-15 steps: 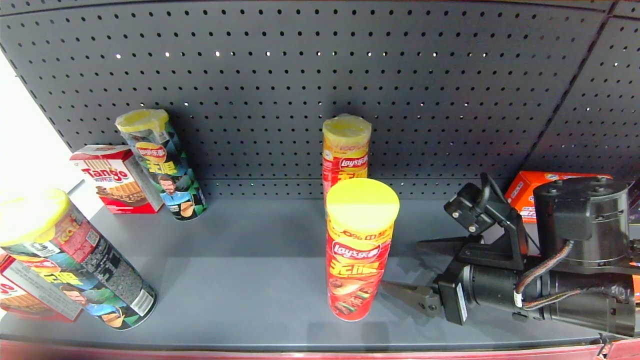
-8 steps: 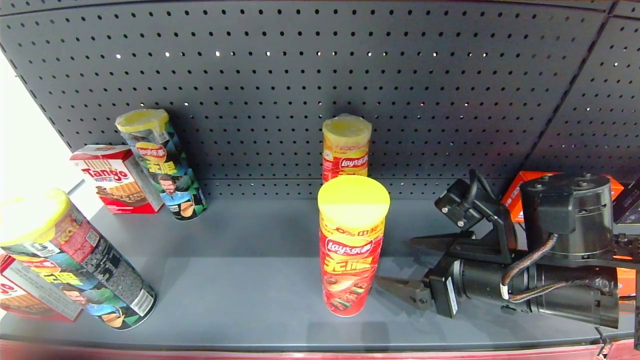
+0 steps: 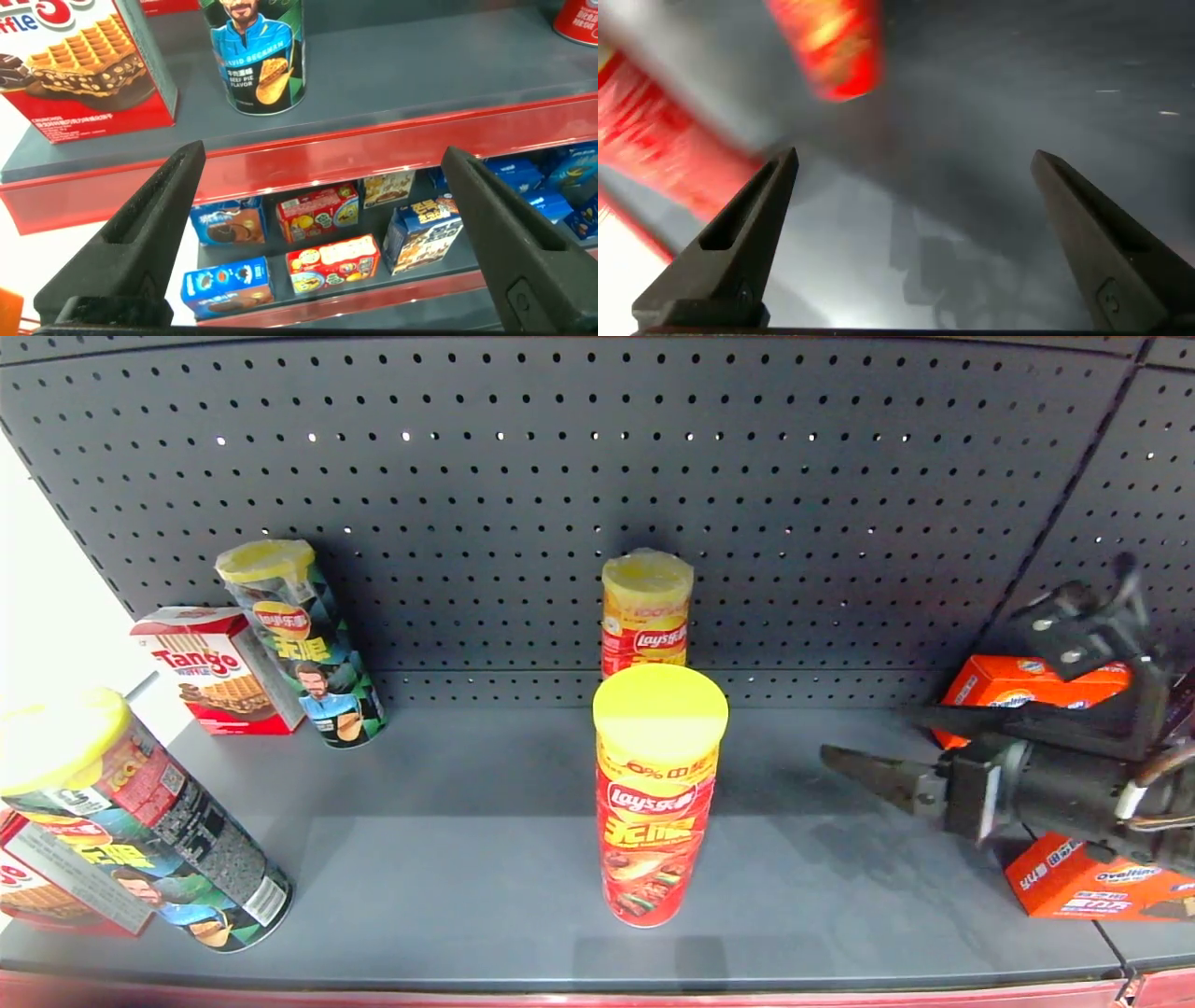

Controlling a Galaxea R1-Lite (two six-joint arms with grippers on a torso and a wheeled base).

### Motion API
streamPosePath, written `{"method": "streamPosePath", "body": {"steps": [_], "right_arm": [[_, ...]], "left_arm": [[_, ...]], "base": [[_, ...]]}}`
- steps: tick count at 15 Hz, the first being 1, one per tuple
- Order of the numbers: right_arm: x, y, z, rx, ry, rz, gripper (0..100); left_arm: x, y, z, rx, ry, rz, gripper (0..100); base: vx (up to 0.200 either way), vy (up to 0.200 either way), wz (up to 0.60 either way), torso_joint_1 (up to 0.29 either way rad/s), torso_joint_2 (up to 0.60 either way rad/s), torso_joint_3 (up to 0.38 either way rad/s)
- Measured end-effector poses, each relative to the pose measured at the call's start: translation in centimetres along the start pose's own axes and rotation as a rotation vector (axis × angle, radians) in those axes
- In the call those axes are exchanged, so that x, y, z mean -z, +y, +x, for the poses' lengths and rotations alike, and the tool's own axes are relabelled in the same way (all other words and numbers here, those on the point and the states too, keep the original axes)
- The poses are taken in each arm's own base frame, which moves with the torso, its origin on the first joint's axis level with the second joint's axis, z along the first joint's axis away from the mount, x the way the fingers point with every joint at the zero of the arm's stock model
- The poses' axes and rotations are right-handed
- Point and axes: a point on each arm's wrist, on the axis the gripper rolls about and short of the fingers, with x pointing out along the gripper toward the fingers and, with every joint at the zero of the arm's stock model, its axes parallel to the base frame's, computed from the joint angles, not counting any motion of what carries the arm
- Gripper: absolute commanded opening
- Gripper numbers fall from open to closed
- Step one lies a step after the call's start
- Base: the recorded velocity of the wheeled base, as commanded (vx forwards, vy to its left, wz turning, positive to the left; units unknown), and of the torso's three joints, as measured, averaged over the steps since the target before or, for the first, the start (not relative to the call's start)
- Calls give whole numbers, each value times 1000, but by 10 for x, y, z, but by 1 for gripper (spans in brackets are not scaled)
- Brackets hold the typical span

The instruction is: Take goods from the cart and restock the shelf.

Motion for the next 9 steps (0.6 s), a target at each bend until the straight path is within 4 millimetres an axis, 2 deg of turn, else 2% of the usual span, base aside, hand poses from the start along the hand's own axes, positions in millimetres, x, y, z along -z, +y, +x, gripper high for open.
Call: {"method": "streamPosePath", "body": {"steps": [2, 4, 7, 9], "right_arm": [[2, -14, -36, 95, -57, 15, 100], [15, -19, -77, 197, -109, 23, 100], [53, -12, -132, 370, -179, 27, 100], [79, -5, -153, 451, -193, 31, 100]], "left_arm": [[0, 0, 0, 1, 0, 0, 100], [0, 0, 0, 1, 0, 2, 100], [0, 0, 0, 1, 0, 2, 100], [0, 0, 0, 2, 0, 2, 100]], "base": [[0, 0, 0, 0, 0, 0], [0, 0, 0, 0, 0, 0], [0, 0, 0, 0, 0, 0], [0, 0, 0, 0, 0, 0]]}}
